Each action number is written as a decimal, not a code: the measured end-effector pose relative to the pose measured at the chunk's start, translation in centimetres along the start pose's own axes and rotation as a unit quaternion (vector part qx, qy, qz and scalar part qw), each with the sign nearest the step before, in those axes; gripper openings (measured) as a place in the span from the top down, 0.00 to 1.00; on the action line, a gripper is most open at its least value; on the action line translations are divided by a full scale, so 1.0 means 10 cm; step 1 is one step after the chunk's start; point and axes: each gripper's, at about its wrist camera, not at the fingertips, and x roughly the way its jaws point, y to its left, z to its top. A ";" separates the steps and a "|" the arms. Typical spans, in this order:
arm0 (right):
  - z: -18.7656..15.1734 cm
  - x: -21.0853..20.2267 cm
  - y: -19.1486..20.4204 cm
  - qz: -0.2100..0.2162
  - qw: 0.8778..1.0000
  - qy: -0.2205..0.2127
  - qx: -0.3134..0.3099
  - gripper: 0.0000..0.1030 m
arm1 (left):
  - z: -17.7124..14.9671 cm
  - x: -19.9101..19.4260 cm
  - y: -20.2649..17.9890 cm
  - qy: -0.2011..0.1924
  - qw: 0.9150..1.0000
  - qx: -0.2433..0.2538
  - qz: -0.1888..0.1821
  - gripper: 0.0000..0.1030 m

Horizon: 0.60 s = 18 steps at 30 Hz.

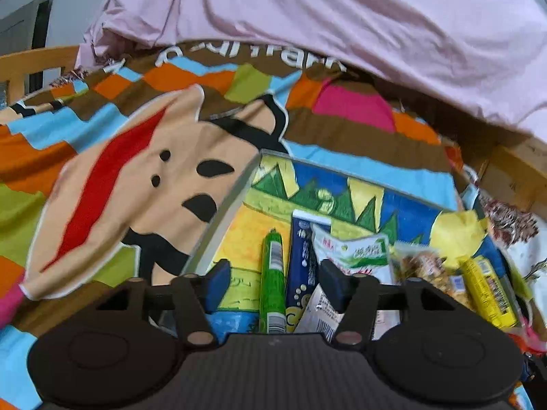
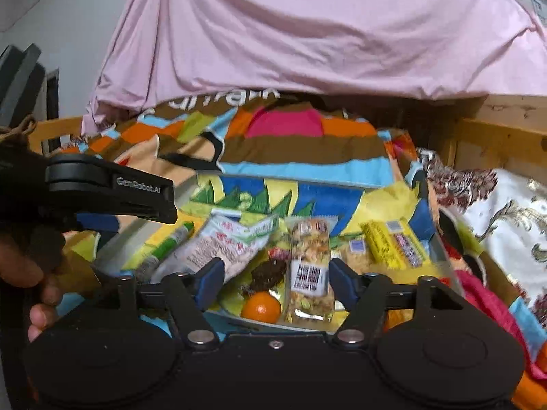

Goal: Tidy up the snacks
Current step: 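Lower the tube and tangerine into the tin and open both tools, then raise both open tools up away from the tin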

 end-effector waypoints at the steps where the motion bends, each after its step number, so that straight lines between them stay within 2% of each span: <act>1: 0.03 -0.06 0.01 0.000 1.000 -0.007 0.000 0.26 | 0.01 -0.07 0.01 -0.007 1.000 -0.002 -0.001 0.27; 3: 0.08 -0.18 0.02 -0.002 1.000 -0.021 0.000 0.18 | 0.04 -0.19 0.05 -0.019 1.000 -0.005 -0.004 0.21; 10: 0.26 -0.72 0.03 -0.017 0.998 -0.067 -0.002 0.07 | 0.10 -0.73 0.19 -0.059 0.998 -0.020 -0.011 0.03; 18: 0.33 -1.38 0.08 -0.030 0.993 -0.109 -0.015 0.01 | 0.07 -1.38 0.29 -0.095 0.995 -0.007 -0.024 0.01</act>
